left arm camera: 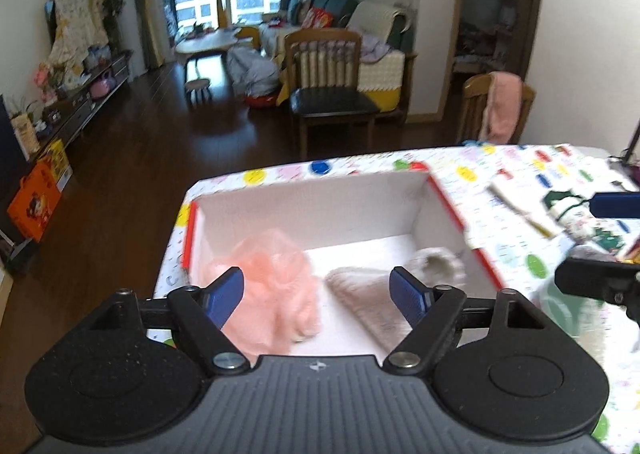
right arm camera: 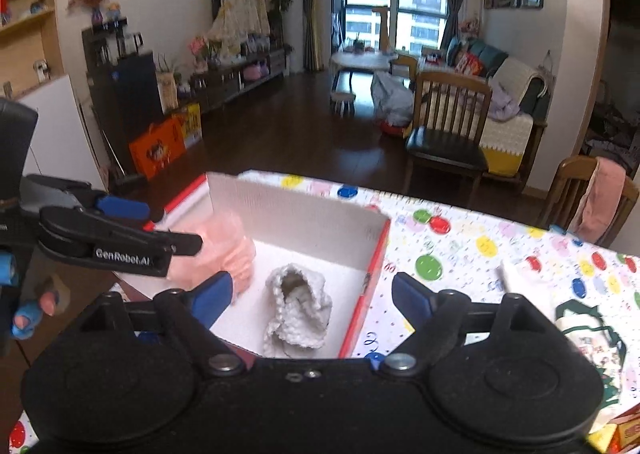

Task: Organize soft objects
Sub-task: 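Move both tools back to the table toward the black mask and plastic bag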

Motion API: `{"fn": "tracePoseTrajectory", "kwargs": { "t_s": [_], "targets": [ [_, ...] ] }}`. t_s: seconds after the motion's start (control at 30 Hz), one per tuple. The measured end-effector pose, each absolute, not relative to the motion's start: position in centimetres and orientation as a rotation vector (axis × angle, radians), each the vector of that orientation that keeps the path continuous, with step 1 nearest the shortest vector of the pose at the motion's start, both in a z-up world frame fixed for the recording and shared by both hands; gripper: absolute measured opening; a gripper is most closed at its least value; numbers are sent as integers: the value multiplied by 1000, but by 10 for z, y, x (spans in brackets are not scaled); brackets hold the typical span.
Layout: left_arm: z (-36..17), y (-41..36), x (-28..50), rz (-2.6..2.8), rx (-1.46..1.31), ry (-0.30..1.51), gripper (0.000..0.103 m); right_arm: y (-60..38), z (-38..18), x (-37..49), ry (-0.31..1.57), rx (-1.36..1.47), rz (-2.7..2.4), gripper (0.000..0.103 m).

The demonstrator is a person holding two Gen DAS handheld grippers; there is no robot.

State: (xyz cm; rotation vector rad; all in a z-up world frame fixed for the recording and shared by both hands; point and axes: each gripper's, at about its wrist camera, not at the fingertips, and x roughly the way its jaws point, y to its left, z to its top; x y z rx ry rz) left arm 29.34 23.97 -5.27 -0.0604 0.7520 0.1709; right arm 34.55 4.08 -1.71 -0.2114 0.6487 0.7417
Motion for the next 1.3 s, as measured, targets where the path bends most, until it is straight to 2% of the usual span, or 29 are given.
{"fn": "tracePoseTrajectory", "kwargs": {
  "t_s": [0.43, 0.6, 0.67, 1.03, 1.3],
  "targets": [
    [0, 154, 258, 87, -74, 601, 86, -64, 24, 323, 527, -121, 711, 95],
    [11, 127, 247, 84, -119, 564, 99, -114, 31, 318, 506, -82, 674, 97],
    [13, 117, 243, 95, -127, 540, 101, -134, 32, 316, 498, -71, 655, 97],
    [0, 57, 237, 94, -142, 534, 102, -238, 13, 307, 473, -65, 522, 102],
    [-19, 5, 237, -16, -139, 525, 102, -300, -23, 304, 498, -64, 394, 103]
  ]
}}
